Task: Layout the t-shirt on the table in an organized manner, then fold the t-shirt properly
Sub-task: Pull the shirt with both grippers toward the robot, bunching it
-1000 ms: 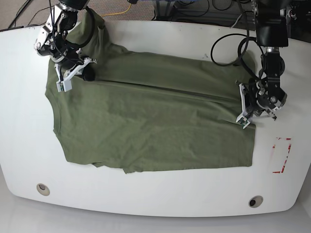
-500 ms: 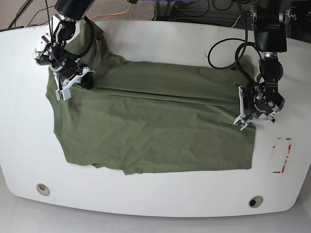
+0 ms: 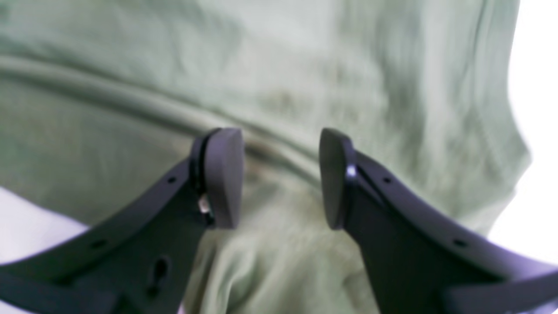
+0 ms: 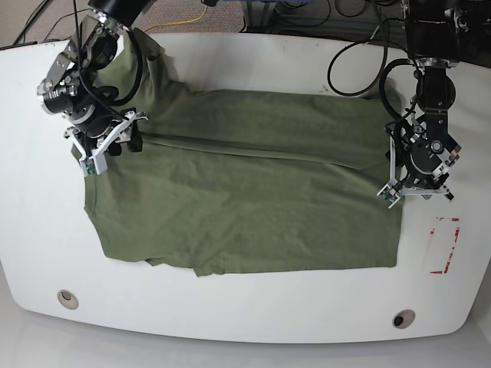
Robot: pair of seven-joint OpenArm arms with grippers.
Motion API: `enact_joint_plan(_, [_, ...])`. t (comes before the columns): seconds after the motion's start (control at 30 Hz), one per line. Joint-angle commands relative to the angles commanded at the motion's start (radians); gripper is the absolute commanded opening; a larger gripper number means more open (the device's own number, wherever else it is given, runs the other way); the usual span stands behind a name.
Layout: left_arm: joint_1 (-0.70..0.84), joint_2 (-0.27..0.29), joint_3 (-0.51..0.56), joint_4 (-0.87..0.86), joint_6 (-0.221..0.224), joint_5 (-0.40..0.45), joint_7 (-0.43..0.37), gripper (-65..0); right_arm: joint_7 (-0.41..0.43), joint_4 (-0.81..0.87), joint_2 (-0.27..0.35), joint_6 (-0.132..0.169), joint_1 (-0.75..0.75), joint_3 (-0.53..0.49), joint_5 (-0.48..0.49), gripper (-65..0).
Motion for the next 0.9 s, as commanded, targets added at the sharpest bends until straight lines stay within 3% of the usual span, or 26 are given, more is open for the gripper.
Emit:
enact_joint_plan(0.13, [-0.069,0.031,0.005,-0.034,0.0,0.002,-0.063,-29.7,0.017,-0.19,0.043,0.002,0.121,-0.002,0.0,-37.4])
enact_joint_plan(0.33, [-0.206,0.066,0.005,-0.27,0.0,0.002,-0.18,-29.9,0.164,-0.519,0.107,0.003,0.273,-0.052,0.0,-37.6])
enact_joint_plan(0.4, [-0.229,0.075,0.003,-0.334,0.0,0.003,-0.218,-29.9,0.206,-0.586,0.137,0.0,0.295,-0.1,0.0,-39.6])
enact_joint_plan(0.47, [-0.256,0.081,0.005,-0.434,0.0,0.005,-0.262,-29.9,0.282,-0.677,0.166,-0.003,0.31,-0.152,0.0,-45.8])
enact_joint_plan(0.9, [-0.373,0.094,0.006,-0.836,0.0,0.005,-0.44,-29.9,0.545,-0.997,0.255,-0.005,0.362,-0.276,0.0,-47.7])
